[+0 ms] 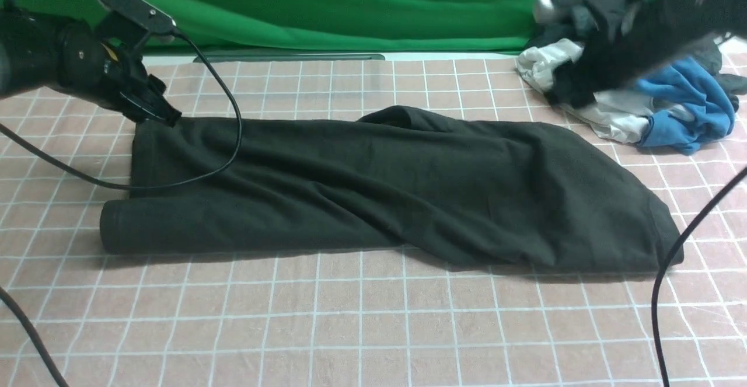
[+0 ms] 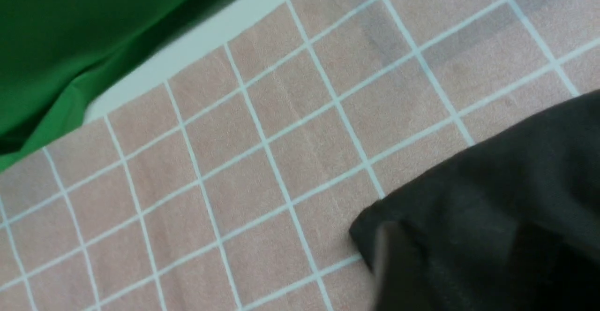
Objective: Fold a long-sleeved shirt over a pink coffee tablecloth.
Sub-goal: 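Fold the black garment in half by bringing its near edge over to the far edge, then pull the folded dark garment lengthwise by its ends to straighten it flat on the table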
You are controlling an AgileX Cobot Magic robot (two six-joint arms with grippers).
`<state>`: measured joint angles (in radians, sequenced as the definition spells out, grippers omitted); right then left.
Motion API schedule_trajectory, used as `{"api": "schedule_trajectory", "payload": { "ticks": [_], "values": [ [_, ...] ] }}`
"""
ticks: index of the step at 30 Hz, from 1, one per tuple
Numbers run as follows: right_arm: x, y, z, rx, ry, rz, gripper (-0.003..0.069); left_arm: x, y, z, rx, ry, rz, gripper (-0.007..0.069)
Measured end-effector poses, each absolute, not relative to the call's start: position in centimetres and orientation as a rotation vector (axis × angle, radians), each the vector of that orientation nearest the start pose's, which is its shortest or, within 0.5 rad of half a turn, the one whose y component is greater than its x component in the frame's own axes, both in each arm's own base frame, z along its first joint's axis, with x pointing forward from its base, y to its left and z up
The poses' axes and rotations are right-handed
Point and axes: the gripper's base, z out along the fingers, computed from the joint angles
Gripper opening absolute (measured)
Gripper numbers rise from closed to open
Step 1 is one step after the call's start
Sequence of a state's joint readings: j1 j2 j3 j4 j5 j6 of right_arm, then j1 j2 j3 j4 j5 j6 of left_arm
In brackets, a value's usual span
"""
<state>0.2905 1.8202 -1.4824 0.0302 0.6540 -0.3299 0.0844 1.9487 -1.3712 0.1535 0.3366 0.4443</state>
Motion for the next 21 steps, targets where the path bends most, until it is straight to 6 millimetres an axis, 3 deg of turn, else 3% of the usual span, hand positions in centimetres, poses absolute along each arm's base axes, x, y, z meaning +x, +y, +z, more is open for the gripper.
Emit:
{"api": "schedule_trajectory", "payload": {
  "ticks": [2, 3, 5, 8, 9, 10, 11, 12, 14, 15, 16, 21],
  "values": [
    [38.3, 14.8, 28.1, -0.825, 2.315, 0.103, 0.0217, 42.8, 4.0, 20.8, 0.507, 2.394, 0.314, 0.0435],
    [38.1, 15.3, 28.1, -0.849, 2.308, 0.112, 0.0195, 42.7, 3.9, 20.9, 0.489, 2.400, 0.299, 0.0444],
    [37.2, 18.3, 26.7, -0.957, 2.310, 0.207, 0.0100, 42.2, 3.5, 21.9, 0.378, 2.418, 0.201, 0.0453],
    [37.5, 21.0, 23.7, -1.036, 2.344, 0.270, 0.0051, 41.0, 2.5, 24.5, 0.279, 2.415, 0.076, 0.0335],
    [37.5, 21.0, 23.4, -1.040, 2.350, 0.271, 0.0050, 40.9, 2.4, 24.7, 0.276, 2.415, 0.071, 0.0335],
    [38.6, 21.8, 22.0, -1.044, 2.364, 0.280, 0.0044, 39.9, 1.3, 26.4, 0.290, 2.414, 0.027, 0.0206],
    [38.8, 21.9, 21.5, -1.045, 2.374, 0.280, 0.0043, 39.9, 1.2, 26.4, 0.294, 2.413, 0.025, 0.0191],
    [40.0, 22.4, 20.7, -1.032, 2.374, 0.283, 0.0043, 38.6, -0.2, 27.6, 0.338, 2.405, 0.000, 0.0090],
    [41.0, 22.8, 19.9, -1.023, 2.377, 0.285, 0.0043, 37.6, -1.1, 28.1, 0.368, 2.401, -0.014, 0.0055],
    [42.4, 23.1, 18.9, -0.991, 2.383, 0.289, 0.0043, 35.6, -2.9, 28.3, 0.422, 2.399, -0.046, 0.0024],
    [42.6, 23.1, 18.8, -0.987, 2.385, 0.289, 0.0043, 35.4, -3.1, 28.3, 0.429, 2.399, -0.049, 0.0023],
    [45.8, 21.4, 17.1, -0.874, 2.418, 0.284, 0.0055, 28.2, -6.5, 27.8, 0.534, 2.406, -0.135, 0.0017]
  ]
}}
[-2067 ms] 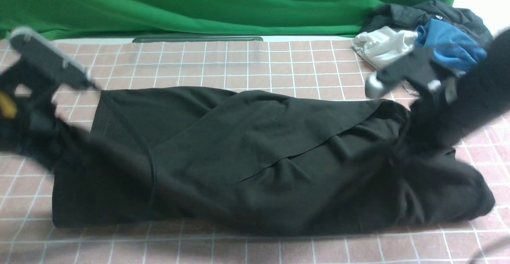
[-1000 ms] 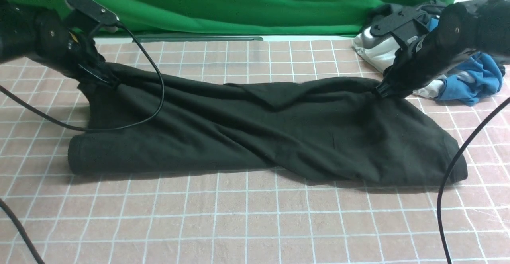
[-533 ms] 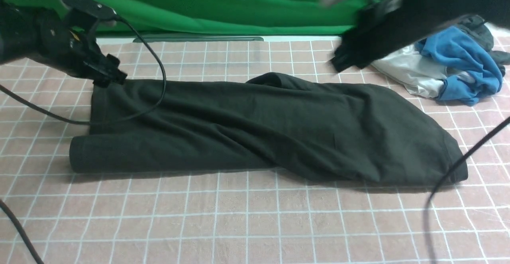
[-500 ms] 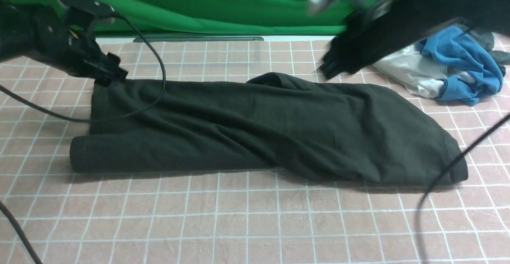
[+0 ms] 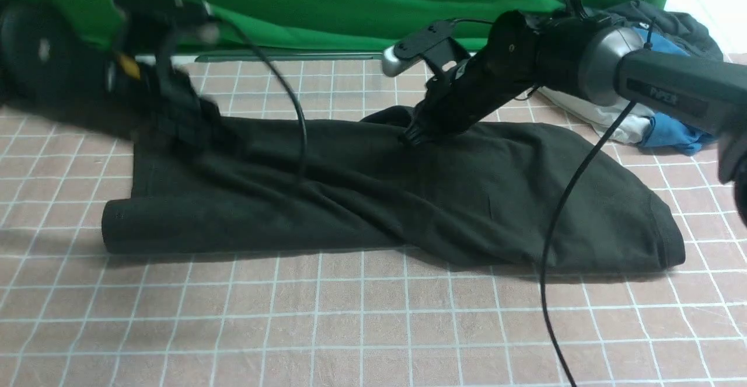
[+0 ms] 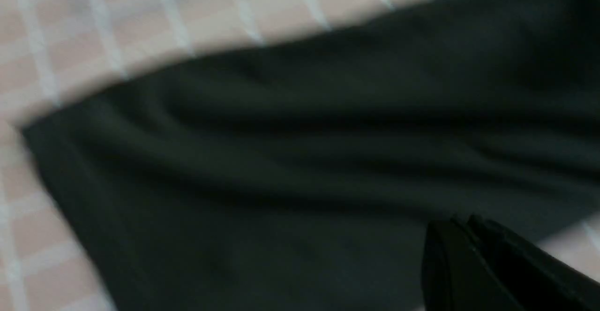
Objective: Fold a long-sleeved shirt over a pink coffee tablecloth.
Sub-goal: 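Pull the folded dark garment lengthwise by its ends to straighten it flat on the table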
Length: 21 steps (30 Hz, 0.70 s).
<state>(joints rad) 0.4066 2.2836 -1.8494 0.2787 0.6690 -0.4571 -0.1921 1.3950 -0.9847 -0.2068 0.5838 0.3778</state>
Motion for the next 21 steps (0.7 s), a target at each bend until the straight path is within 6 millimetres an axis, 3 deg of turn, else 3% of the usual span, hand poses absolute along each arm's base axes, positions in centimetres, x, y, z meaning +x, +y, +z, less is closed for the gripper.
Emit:
{"api": "schedule_trajectory", "payload": {
  "ticks": [3, 7, 8, 10, 11, 12, 14, 15, 17, 19, 21],
  "values": [
    [46.6, 19.6, 17.9, -0.825, 2.461, 0.283, 0.0070, 24.3, -7.5, 28.1, 0.588, 2.374, -0.171, 0.0017],
    [45.4, 16.1, 22.8, -0.772, 2.529, 0.218, 0.0085, 19.7, -7.7, 29.1, 0.609, 2.292, -0.222, 0.0017],
    [45.0, 15.8, 23.5, -0.762, 2.535, 0.215, 0.0086, 19.5, -7.7, 29.1, 0.609, 2.286, -0.224, 0.0017],
    [42.2, 12.9, 27.2, -0.684, 2.566, 0.117, 0.0109, 16.5, -7.3, 29.9, 0.623, 2.201, -0.244, 0.0017],
    [41.9, 12.8, 27.3, -0.678, 2.568, 0.112, 0.0109, 16.5, -7.3, 29.8, 0.625, 2.205, -0.244, 0.0017],
    [39.5, 10.6, 28.3, -0.579, 2.623, 0.071, 0.0150, 14.7, -6.7, 30.3, 0.617, 2.135, -0.249, 0.0017],
    [38.2, 9.3, 28.2, -0.514, 2.662, 0.059, 0.0183, 13.9, -6.4, 30.5, 0.613, 2.099, -0.249, 0.0017],
    [36.4, 7.5, 27.3, -0.417, 2.725, 0.047, 0.0257, 12.9, -6.0, 30.7, 0.613, 2.044, -0.240, 0.0017],
    [35.0, 5.1, 25.6, -0.285, 2.791, 0.035, 0.0363, 11.9, -5.6, 31.2, 0.613, 1.964, -0.225, 0.0017],
    [34.0, 2.9, 23.4, -0.165, 2.855, 0.020, 0.0502, 10.9, -5.1, 31.8, 0.596, 1.868, -0.211, 0.0017],
    [33.8, 1.5, 22.1, -0.090, 2.873, 0.020, 0.0574, 10.5, -4.9, 32.1, 0.594, 1.825, -0.200, 0.0017]
  ]
}}
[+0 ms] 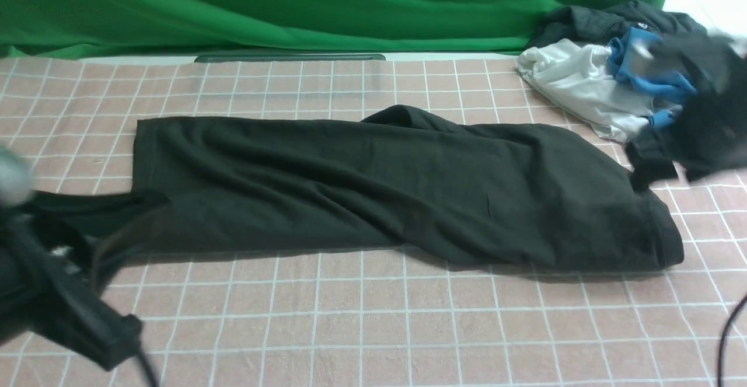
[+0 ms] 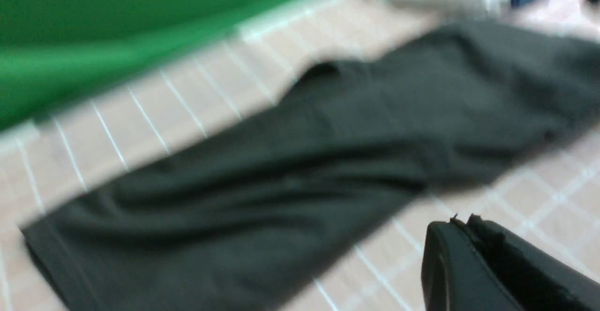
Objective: Fold a long-sleeved shirt over a pink coffee tablecloth.
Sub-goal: 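Pull the folded dark garment lengthwise by its ends to straighten it flat on the table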
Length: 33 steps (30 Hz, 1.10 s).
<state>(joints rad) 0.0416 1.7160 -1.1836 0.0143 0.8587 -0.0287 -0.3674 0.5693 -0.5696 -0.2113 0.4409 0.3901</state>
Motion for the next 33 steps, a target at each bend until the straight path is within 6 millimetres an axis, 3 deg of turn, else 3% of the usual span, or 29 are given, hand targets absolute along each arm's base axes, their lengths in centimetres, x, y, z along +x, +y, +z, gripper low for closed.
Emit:
{"api": "schedule_trajectory", "payload": {
  "ticks": [2, 6, 12, 16, 25, 26, 27, 28, 30, 33],
  "values": [
    [34.1, 0.4, 20.7, -0.017, 2.888, 0.042, 0.0637, 10.3, -4.8, 32.4, 0.592, 1.786, -0.187, 0.0017],
    [35.5, 0.0, 18.3, 0.043, 2.851, 0.074, 0.0672, 10.3, -4.8, 32.4, 0.594, 1.767, -0.178, 0.0017],
    [36.8, 0.0, 15.3, 0.079, 2.842, 0.088, 0.0660, 10.2, -4.7, 32.4, 0.596, 1.768, -0.177, 0.0017],
    [36.9, 0.2, 14.8, 0.069, 2.847, 0.087, 0.0610, 10.2, -4.8, 32.3, 0.602, 1.780, -0.179, 0.0017],
    [37.2, 2.5, 14.7, -0.030, 2.838, 0.093, 0.0396, 10.1, -4.8, 32.2, 0.608, 1.792, -0.181, 0.0017],
    [37.1, 3.1, 14.7, -0.049, 2.837, 0.101, 0.0307, 10.1, -4.8, 32.1, 0.610, 1.799, -0.184, 0.0017],
    [37.1, 3.1, 14.7, -0.052, 2.837, 0.101, 0.0295, 10.1, -4.8, 32.1, 0.610, 1.799, -0.184, 0.0017],
    [37.1, 3.5, 14.7, -0.085, 2.835, 0.106, 0.0197, 10.1, -4.8, 32.1, 0.612, 1.803, -0.186, 0.0017],
    [37.1, 3.8, 14.8, -0.120, 2.833, 0.108, 0.0101, 10.1, -4.8, 32.0, 0.615, 1.809, -0.187, 0.0017],
    [36.6, 3.7, 15.3, -0.169, 2.850, 0.104, 0.0077, 10.0, -4.8, 32.0, 0.616, 1.807, -0.185, 0.0017]
  ]
}}
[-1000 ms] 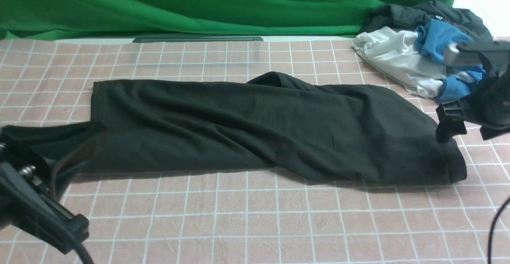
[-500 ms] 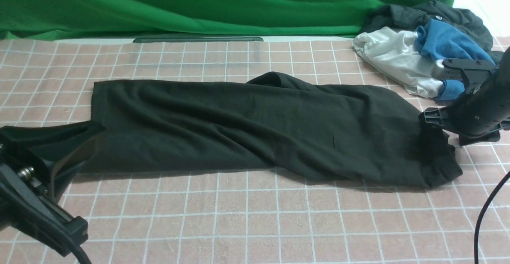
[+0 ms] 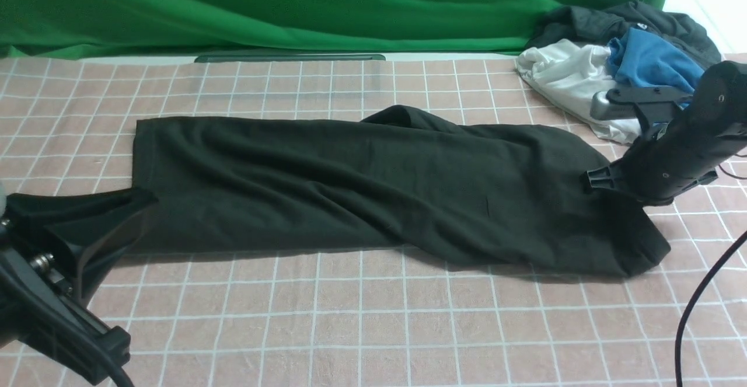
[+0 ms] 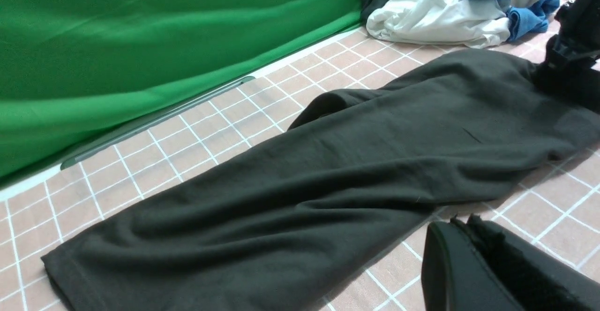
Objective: Fold a long-sleeved shirt over a pink coffee tablecloth.
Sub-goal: 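Pull the folded dark garment lengthwise by its ends to straighten it flat on the table, then fold the right end of the dark garment over onto its left end with the right gripper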
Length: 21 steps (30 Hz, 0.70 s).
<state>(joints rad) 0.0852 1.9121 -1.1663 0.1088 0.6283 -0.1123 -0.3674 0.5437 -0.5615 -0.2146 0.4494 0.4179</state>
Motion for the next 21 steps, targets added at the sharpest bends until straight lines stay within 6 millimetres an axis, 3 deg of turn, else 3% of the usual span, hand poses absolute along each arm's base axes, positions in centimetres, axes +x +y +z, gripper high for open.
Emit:
{"api": "schedule_trajectory", "payload": {
  "ticks": [4, 7, 9, 14, 18, 21],
  "values": [
    [35.4, 2.1, 18.5, -0.177, 2.840, 0.054, 0.0077, 10.1, -4.8, 32.0, 0.616, 1.806, -0.185, 0.0017],
    [34.3, -0.1, 21.8, -0.121, 2.792, 0.004, 0.0077, 10.0, -4.8, 32.1, 0.619, 1.804, -0.183, 0.0017],
    [32.9, -2.6, 24.4, -0.032, 2.759, -0.038, 0.0077, 10.0, -4.8, 32.1, 0.618, 1.804, -0.184, 0.0017],
    [30.7, -5.6, 27.2, 0.080, 2.731, -0.107, 0.0077, 10.0, -4.8, 32.1, 0.620, 1.804, -0.183, 0.0017],
    [30.3, -5.0, 28.3, 0.090, 2.701, -0.061, 0.0077, 10.0, -4.8, 32.1, 0.620, 1.804, -0.183, 0.0017],
    [30.5, -3.0, 30.6, 0.053, 2.635, 0.025, 0.0077, 10.0, -4.8, 32.1, 0.619, 1.802, -0.182, 0.0017]
  ]
}}
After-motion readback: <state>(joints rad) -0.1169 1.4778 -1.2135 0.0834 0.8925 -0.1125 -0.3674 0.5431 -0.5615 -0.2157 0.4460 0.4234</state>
